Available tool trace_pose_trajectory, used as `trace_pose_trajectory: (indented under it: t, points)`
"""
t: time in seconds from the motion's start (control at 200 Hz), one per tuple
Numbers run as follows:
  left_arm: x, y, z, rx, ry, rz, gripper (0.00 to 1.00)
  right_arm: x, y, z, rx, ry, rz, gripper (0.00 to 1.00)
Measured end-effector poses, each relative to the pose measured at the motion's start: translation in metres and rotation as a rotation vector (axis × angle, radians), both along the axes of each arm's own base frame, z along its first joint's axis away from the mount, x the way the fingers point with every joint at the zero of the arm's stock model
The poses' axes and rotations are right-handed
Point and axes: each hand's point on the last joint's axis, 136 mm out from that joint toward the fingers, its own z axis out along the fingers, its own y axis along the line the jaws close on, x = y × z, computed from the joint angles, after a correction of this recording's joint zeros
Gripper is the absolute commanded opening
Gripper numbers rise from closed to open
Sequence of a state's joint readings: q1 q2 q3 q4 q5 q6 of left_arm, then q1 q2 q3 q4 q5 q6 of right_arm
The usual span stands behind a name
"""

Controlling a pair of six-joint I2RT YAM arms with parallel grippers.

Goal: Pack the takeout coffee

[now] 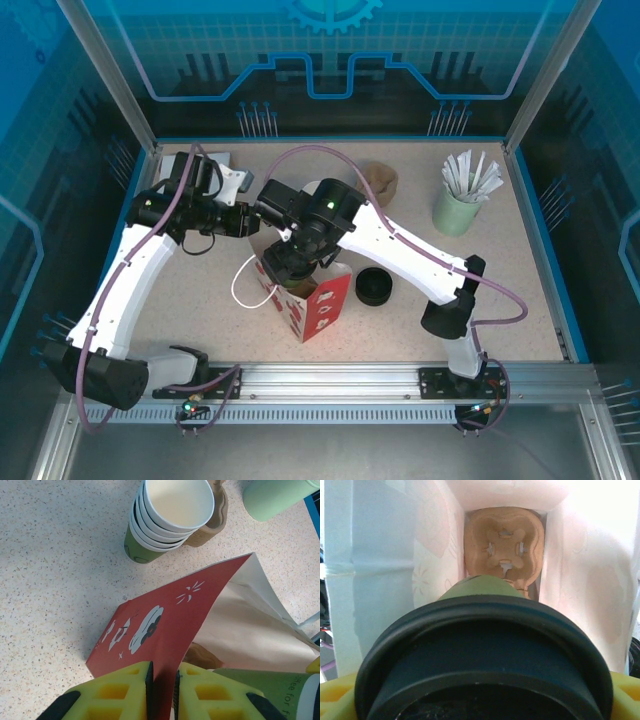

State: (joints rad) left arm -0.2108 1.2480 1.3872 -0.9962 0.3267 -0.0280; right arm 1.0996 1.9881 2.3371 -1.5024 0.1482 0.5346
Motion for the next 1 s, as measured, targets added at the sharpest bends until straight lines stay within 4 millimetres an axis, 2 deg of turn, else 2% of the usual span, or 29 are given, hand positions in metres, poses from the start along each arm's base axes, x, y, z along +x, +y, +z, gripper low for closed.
trace_pose_trajectory:
  t: [0.175, 0.385, 0.585, 0.825, 1.001]
  points:
    - [-0.001, 0.001, -0.004, 0.008, 0.008, 0.005, 0.21, -0.001, 0.002, 0.001, 0.01, 0.005, 0.007, 0.79]
    - [0.0, 0.005, -0.008, 0.027, 0.013, 0.021, 0.21, -0.003, 0.01, 0.019, 0.081, -0.003, 0.018, 0.79]
    - [0.0, 0.006, -0.009, 0.025, 0.021, 0.035, 0.21, -0.008, 0.016, 0.021, 0.103, 0.01, 0.035, 0.79]
    - [0.001, 0.006, -0.01, 0.029, 0.021, 0.037, 0.21, -0.011, 0.017, -0.003, 0.057, 0.051, 0.039, 0.79]
    - [0.001, 0.006, -0.01, 0.03, 0.022, 0.037, 0.21, -0.008, 0.013, -0.003, 0.048, 0.043, 0.031, 0.79]
